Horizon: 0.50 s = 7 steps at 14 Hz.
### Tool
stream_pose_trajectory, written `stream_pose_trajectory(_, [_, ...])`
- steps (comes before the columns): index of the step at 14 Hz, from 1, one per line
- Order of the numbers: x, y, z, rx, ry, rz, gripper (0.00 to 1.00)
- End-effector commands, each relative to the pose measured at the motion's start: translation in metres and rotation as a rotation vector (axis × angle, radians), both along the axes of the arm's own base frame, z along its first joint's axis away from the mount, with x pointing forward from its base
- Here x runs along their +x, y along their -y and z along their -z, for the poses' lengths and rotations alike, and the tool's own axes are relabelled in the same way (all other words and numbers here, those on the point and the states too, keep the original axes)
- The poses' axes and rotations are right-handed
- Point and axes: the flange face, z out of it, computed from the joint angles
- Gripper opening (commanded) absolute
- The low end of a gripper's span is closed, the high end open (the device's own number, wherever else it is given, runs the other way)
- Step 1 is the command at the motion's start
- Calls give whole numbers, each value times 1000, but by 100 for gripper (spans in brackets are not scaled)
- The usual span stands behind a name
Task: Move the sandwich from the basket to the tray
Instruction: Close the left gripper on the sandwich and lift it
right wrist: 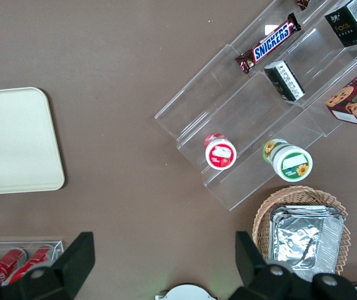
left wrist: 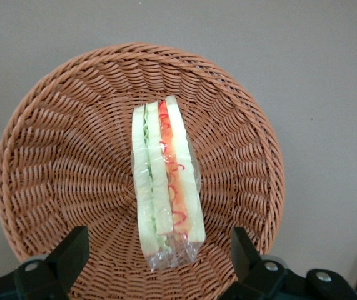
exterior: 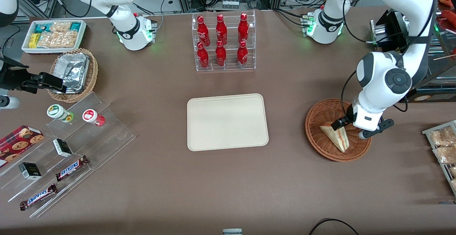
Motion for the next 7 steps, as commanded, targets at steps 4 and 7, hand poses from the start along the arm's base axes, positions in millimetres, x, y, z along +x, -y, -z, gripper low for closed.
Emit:
stream_pose_trajectory(4, [3,8,22,-8,11,-25,100])
stream_pose_trajectory(7, [4,10,31,-10,12,-24,100])
